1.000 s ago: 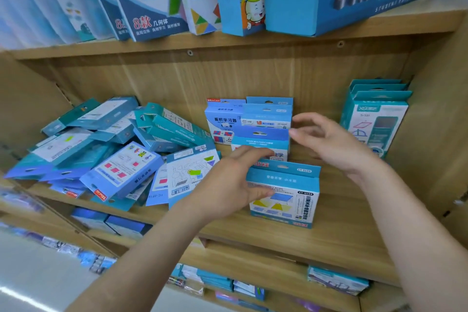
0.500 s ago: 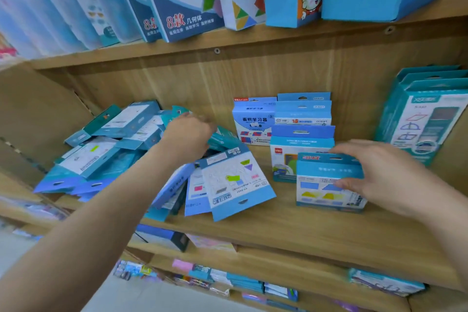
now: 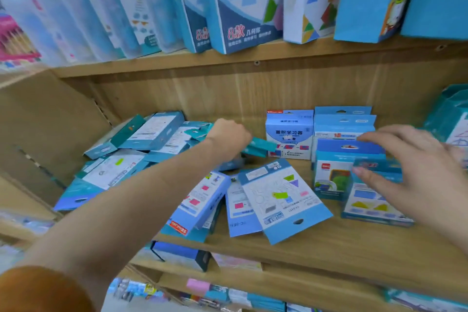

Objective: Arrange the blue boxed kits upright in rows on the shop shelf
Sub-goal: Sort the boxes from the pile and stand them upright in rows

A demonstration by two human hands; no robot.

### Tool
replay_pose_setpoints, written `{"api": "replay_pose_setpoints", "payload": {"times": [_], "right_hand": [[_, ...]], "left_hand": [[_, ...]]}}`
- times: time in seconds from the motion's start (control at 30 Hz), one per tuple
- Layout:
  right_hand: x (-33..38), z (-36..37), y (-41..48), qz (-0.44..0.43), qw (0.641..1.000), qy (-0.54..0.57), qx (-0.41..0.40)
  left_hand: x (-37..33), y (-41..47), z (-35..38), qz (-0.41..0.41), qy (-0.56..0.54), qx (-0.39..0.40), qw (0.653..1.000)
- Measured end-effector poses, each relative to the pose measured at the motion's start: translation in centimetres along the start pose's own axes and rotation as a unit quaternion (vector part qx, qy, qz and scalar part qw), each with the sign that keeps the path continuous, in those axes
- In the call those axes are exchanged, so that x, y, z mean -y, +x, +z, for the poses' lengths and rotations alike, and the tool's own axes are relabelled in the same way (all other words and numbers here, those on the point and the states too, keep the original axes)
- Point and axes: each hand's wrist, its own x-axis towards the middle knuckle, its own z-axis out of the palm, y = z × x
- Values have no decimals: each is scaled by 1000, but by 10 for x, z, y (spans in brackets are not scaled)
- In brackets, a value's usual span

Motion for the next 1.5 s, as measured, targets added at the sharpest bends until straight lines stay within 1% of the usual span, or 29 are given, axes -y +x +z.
{"api": "replay_pose_setpoints", "payload": {"times": [0.07,0.17,0.23,0.33,0.37,0.43,0.5,0.57,0.67,0.77,0.83,0.9,0.93,0.97,1.0,1.03,1.07,1.1,1.13,1.2,1.27,1.3,1.37,1.43,1.5], "right_hand": [[23,8,4,-14,1000,27,4],[54,23,7,-47,995,54,65],[70,31,11,-59,986,48,147],[89,48,16,-87,953,2,291],[96,54,17,-85,940,-8,329],[110,69,20,-75,921,-27,382],[122,81,19,-63,911,-47,406],[128,90,18,-59,912,-61,401],[131,99,19,-48,927,-60,368],[134,99,27,-5,944,-12,330],[139,96,32,30,953,24,300],[139,94,32,45,959,24,278],[139,94,31,47,961,11,274],[137,95,30,48,962,-4,270],[135,96,28,46,963,-16,264],[133,97,27,43,965,-29,256],[130,98,26,37,968,-41,245],[128,97,27,34,970,-52,234],[125,96,28,34,972,-58,223],[117,92,32,36,976,-56,205],[111,90,37,36,979,-49,196],[108,89,38,36,979,-45,194],[103,91,39,35,981,-39,187],[99,93,38,37,982,-40,181],[95,97,38,33,980,-50,188]], "left_hand": [[21,-13,-3,-11,-10,-42,999],[57,-44,0,-54,-19,-95,994],[83,-67,11,-99,-32,-121,987],[123,-98,38,-140,-34,-212,967],[135,-104,49,-159,-29,-227,961],[156,-111,72,-206,-25,-215,954],[168,-115,95,-256,-43,-194,946],[172,-116,115,-298,-91,-173,934],[172,-113,132,-348,-157,-148,912],[176,-107,136,-369,-181,-140,901],[180,-105,143,-385,-201,-109,894],[176,-102,139,-399,-216,-85,887],[169,-99,133,-390,-216,-105,889],[157,-95,123,-360,-218,-149,895],[141,-90,110,-305,-232,-196,903],[122,-85,95,-233,-264,-223,909],[101,-81,81,-162,-302,-217,914],[79,-75,69,-109,-332,-178,920],[58,-68,59,-80,-343,-118,929],[27,-50,49,-67,-311,-4,948],[12,-34,48,-66,-259,62,962],[10,-28,49,-70,-252,90,961],[12,-17,52,-84,-270,136,950],[18,-11,52,-93,-311,137,936],[27,-8,48,-112,-374,83,917]]}}
